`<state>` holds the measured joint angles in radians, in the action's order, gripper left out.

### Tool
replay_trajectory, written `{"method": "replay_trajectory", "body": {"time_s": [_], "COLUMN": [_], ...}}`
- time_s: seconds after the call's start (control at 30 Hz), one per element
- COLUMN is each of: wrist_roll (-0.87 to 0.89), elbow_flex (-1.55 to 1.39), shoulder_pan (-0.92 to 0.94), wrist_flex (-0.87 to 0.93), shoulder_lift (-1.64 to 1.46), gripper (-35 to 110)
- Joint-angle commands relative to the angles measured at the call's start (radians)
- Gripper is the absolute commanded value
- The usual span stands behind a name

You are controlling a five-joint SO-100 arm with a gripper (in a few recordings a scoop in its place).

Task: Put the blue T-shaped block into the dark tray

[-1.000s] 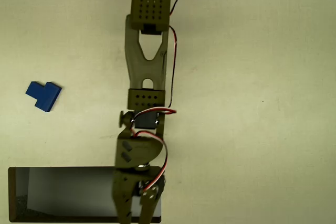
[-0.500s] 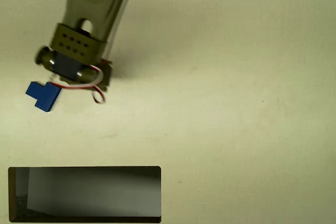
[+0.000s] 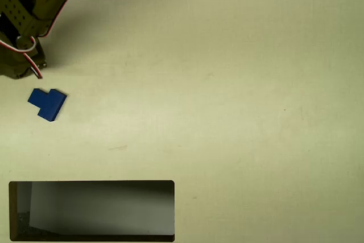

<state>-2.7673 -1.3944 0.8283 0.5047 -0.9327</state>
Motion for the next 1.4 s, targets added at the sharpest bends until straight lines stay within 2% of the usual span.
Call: {"method": "replay_trajectory", "body": {"time_s": [0.0, 0.17, 0.6, 0.97, 1.1, 1.23, 1.37], "wrist_roll": [0.017, 0.078, 0.365, 0.630, 0.609, 0.557, 0.614], "elbow_flex": [0.034, -0.017, -0.166, 0.017, 0.121, 0.087, 0.035], "shoulder_pan": [0.005, -0.049, -0.305, -0.518, -0.518, -0.511, -0.558], "wrist_flex": [-0.014, -0.074, -0.224, -0.253, -0.236, -0.218, -0.218], "shoulder_lift": [0.017, 0.018, -0.026, 0.087, 0.150, 0.138, 0.097], "gripper": [0, 0, 0, 0, 0, 0, 0]}}
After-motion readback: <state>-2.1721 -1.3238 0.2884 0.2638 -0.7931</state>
